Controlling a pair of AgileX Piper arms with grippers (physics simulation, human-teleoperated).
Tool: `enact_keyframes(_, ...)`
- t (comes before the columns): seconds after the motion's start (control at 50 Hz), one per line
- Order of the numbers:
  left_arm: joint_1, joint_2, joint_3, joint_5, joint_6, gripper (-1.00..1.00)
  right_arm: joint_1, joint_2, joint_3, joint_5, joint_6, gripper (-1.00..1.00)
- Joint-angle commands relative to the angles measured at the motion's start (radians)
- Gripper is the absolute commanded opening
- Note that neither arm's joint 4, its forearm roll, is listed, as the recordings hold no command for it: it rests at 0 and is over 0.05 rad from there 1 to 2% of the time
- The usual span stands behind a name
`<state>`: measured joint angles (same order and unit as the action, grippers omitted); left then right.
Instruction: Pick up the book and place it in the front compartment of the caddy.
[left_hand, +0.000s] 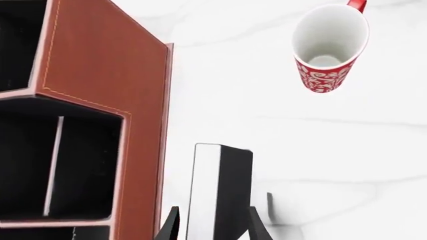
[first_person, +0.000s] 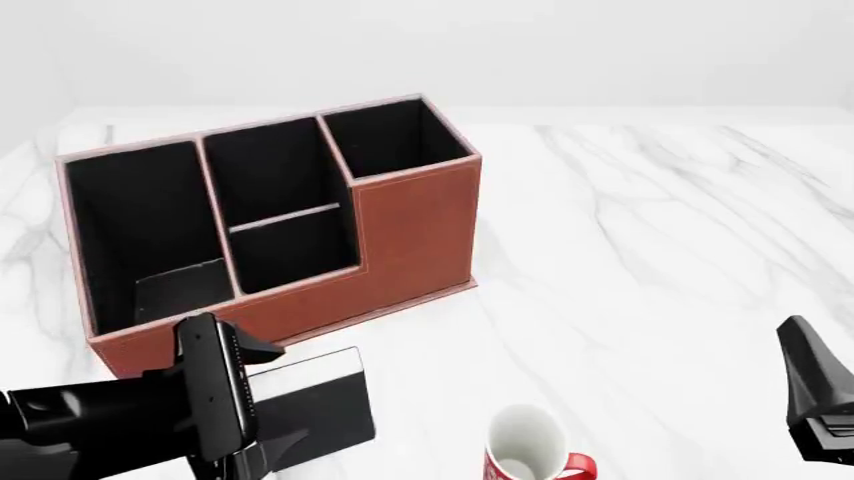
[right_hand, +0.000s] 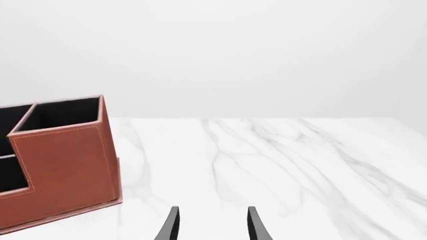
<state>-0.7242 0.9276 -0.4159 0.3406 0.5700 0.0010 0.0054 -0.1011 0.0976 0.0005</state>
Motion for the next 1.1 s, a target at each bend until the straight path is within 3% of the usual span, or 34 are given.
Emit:
enact_keyframes(0.02, -0.001, 0.015, 0.008, -0.029, -0.013, 1.00, 0.000, -0.001, 0.000, 0.000, 0.000, 1.00)
enact_keyframes(0.44, -0.022, 0.028, 0.029, -0.079, -0.028, 1.00, 0.000, -0.001, 0.000, 0.000, 0.000, 1.00)
enact_keyframes(0.46, -0.026, 0.025, 0.030, -0.077, -0.028, -1.00, 0.000, -0.001, 0.000, 0.000, 0.000, 1.00)
enact_keyframes(0.74, -0.035, -0.027, 0.004, -0.021, -0.004, -1.00, 0.000, -0.001, 0.000, 0.000, 0.000, 1.00)
enact_keyframes(1.1, -0.007, -0.106, -0.116, 0.138, 0.077, -1.00, 0.000, -0.001, 0.000, 0.000, 0.000, 1.00)
